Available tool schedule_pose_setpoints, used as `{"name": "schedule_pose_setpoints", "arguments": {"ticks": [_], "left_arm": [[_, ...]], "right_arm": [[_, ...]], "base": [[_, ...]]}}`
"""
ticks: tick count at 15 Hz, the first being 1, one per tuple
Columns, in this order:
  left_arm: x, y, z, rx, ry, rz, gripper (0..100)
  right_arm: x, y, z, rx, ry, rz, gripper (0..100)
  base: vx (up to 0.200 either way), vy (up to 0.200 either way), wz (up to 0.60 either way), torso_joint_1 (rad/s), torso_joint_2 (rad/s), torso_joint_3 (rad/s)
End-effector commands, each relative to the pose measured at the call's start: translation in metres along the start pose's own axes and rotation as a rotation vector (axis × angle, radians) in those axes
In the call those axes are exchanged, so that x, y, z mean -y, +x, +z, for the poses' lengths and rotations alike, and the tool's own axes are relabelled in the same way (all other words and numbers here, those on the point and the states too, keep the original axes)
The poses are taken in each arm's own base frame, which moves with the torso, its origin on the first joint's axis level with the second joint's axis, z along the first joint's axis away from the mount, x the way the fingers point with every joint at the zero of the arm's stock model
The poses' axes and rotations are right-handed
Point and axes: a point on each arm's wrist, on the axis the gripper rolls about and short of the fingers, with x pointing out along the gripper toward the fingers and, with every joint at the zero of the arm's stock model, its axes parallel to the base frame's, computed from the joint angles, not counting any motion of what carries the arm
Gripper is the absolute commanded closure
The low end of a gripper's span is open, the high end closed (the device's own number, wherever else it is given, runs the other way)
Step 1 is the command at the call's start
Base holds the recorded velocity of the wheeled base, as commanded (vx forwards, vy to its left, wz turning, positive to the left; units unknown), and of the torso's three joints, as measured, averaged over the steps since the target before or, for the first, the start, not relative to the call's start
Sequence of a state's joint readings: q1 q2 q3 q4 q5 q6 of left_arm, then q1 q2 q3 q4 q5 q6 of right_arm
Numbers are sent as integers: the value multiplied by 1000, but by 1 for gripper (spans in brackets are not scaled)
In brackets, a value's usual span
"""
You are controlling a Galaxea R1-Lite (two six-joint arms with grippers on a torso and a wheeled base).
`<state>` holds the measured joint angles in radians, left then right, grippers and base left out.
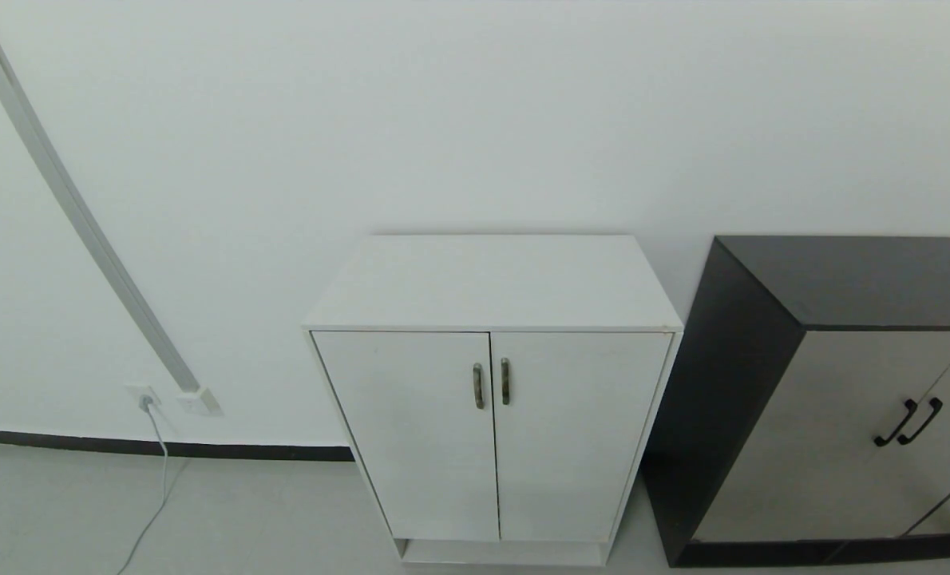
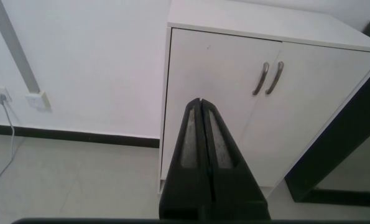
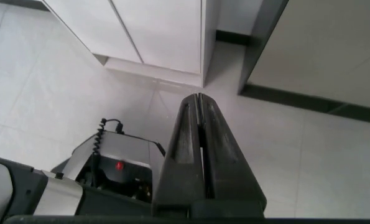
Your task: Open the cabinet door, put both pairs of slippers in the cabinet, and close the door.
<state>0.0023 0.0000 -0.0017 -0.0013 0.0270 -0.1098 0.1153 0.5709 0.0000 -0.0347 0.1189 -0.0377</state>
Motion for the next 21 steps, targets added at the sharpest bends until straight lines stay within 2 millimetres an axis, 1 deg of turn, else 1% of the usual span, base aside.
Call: {"name": "schedule_pose_setpoints", "arguments": {"ticks": [1,2,5,11,15,17,19,20,21], "left_arm": [[0,0,0,0,-1,1,100],[0,0,0,0,1,1,100],[0,0,0,-1,-1,1,100],[0,0,0,-1,-1,3,100],[0,0,0,-1,-1,3,100],[0,0,0,-1,-1,3,100],[0,0,0,-1,-1,3,100],[0,0,0,-1,-1,1,100],[0,0,0,-1,-1,1,100]], "right_arm": [[-1,-3,-1,39,-8,2,100],[-1,-7,-7,51,-22,7,100],[-2,-12,-8,127,-29,-2,100],[-4,-27,-17,343,-37,-58,100],[-6,-32,-22,440,-49,-71,100],[-6,-33,-22,442,-39,-75,100],[-5,-33,-22,450,22,-93,100],[-6,-34,-23,469,30,-117,100],[-7,-37,-26,534,28,-157,100]], "base": [[0,0,0,0,0,0],[0,0,0,0,0,0],[0,0,0,0,0,0],[0,0,0,0,0,0],[0,0,0,0,0,0],[0,0,0,0,0,0],[0,0,0,0,0,0],[0,0,0,0,0,0],[0,0,0,0,0,0]]}}
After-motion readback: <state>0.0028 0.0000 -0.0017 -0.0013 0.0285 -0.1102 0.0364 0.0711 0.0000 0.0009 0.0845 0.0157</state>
